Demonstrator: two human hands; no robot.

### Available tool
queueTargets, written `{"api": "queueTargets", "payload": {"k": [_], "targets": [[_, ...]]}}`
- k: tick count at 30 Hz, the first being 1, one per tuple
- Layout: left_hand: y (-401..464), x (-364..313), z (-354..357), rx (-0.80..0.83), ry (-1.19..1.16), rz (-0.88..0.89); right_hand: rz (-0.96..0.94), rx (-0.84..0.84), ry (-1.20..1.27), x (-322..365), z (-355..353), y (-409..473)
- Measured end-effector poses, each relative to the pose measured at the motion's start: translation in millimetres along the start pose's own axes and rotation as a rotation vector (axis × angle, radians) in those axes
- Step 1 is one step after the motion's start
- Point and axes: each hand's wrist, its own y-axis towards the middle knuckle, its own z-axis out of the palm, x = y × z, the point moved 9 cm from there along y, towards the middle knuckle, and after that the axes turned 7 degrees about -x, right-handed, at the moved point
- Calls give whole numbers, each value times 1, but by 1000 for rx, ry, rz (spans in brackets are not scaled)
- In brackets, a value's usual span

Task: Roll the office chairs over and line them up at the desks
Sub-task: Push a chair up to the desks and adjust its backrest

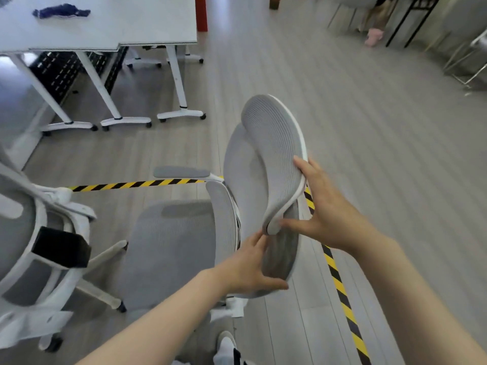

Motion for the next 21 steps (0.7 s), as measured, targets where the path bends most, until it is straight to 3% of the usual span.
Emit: {"api": "queueTargets", "payload": {"k": [14, 21], "targets": [[-16, 9, -7, -4, -30, 31, -182, -53, 19, 36, 21, 23], [-25, 14, -20, -55, -14, 19, -162, -81, -30, 50, 25, 33]]}}
